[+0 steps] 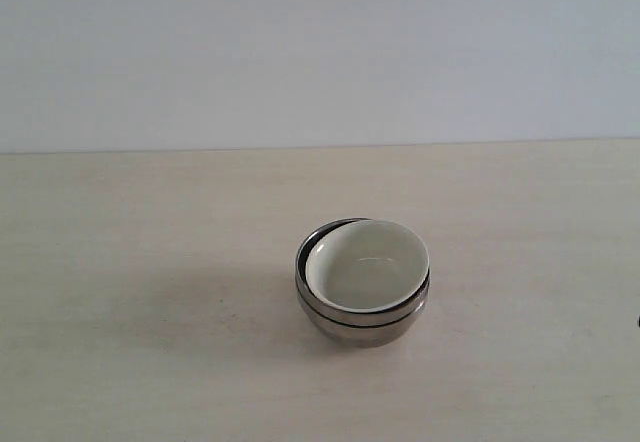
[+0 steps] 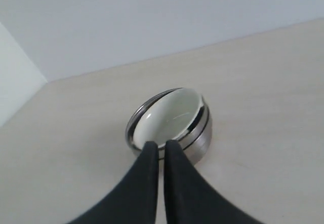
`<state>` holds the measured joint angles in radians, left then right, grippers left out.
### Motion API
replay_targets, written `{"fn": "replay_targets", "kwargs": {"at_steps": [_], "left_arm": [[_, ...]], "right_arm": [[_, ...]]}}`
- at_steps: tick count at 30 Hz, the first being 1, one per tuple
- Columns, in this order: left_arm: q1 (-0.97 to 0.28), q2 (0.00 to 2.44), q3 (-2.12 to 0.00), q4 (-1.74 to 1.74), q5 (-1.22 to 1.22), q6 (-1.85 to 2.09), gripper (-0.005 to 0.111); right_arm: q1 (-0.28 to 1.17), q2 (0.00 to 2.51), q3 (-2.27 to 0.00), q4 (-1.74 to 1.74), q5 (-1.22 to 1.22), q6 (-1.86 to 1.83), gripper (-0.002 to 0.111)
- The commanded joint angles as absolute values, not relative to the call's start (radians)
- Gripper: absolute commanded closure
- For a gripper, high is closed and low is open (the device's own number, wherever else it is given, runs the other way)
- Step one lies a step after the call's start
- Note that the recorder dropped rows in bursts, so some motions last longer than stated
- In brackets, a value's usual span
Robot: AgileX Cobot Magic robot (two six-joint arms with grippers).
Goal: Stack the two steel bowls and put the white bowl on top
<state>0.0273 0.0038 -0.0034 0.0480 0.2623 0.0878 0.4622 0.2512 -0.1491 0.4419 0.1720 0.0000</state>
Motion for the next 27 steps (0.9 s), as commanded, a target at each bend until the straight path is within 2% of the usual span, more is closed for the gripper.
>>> {"fn": "replay_targets", "kwargs": {"at_steps": [1,6,15,21,27], "left_arm": [[0.030,0.000,0.000,0.041,0.255,0.078,0.103],[0.030,0.000,0.000,0.041,0.255,0.078,0.103],[0.030,0.000,0.000,0.041,0.255,0.078,0.103],[0.030,0.000,0.000,0.041,0.255,0.078,0.103],[0.030,0.000,0.000,0.041,0.255,0.078,0.103]], "right_arm": [[0.380,0.130,-0.028,0.432,0.043,-0.012,0.108],[0.338,0.000,0.000,0.432,-0.021,-0.070,0.108],[0.314,0.000,0.000,0.432,-0.009,-0.195,0.108],[0.232,0.000,0.000,0.430,0.139,-0.221,0.108],[0.219,0.000,0.000,0.412,0.222,-0.263,0.108]]}}
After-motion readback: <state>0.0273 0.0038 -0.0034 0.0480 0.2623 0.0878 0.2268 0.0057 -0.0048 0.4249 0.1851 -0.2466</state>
